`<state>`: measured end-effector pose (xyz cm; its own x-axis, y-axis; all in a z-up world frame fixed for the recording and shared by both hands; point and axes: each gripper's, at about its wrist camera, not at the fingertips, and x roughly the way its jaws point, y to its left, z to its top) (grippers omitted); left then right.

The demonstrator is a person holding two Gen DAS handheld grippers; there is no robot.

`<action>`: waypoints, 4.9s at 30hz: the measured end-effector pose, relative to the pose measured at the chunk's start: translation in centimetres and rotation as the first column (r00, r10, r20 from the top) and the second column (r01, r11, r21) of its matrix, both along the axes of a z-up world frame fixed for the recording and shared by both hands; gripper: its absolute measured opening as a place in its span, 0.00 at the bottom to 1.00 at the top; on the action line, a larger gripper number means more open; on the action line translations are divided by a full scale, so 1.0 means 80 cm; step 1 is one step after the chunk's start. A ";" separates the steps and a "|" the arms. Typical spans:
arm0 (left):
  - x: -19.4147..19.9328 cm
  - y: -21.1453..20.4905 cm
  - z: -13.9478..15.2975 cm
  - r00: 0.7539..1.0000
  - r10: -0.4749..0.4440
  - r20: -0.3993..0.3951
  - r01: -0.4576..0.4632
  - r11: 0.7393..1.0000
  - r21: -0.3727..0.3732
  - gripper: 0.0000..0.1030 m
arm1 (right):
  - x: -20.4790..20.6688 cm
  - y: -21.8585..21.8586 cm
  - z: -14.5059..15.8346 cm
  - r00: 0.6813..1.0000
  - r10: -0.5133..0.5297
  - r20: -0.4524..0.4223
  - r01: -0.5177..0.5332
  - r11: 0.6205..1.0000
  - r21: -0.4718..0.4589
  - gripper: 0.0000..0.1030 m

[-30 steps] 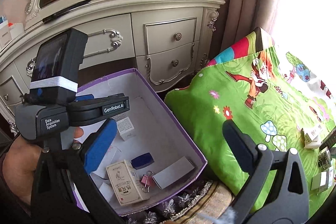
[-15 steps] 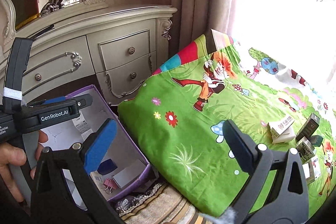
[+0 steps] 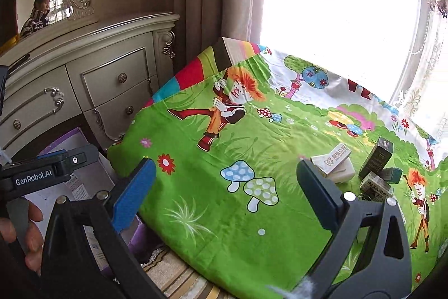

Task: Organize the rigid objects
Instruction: 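Move both grippers back over the boxes on the bed, then grasp the silver-wrapped white cube with the left gripper while the right grasps a white red-printed box, then carry the silver cube and white red-printed box in both grippers to the purple box, then open both grippers to drop the silver cube and white box into the purple box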

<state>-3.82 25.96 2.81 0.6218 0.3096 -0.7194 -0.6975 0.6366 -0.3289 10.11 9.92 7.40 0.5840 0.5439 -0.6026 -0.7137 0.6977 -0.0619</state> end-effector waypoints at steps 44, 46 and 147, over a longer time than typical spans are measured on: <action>0.290 -0.352 -0.062 0.507 -0.824 -0.252 0.862 0.493 0.119 0.77 | 0.218 -0.317 -0.069 0.936 -0.225 -0.272 0.173 0.964 -0.203 0.98; 0.303 -0.364 -0.068 0.459 -0.844 -0.277 0.888 0.439 0.135 0.77 | 0.215 -0.314 -0.073 0.940 -0.213 -0.266 0.155 0.963 -0.221 0.98; -0.136 0.082 -0.122 0.999 0.015 0.030 -0.007 0.967 -0.255 0.41 | -0.149 0.094 -0.073 0.817 0.397 -0.419 -0.496 0.854 -0.157 0.44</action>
<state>-14.68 32.53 -6.95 0.6428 0.1256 -0.7557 -0.6910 0.5209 -0.5012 -1.80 17.45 1.54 0.0293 0.4937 -0.8691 -0.9473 0.2912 0.1335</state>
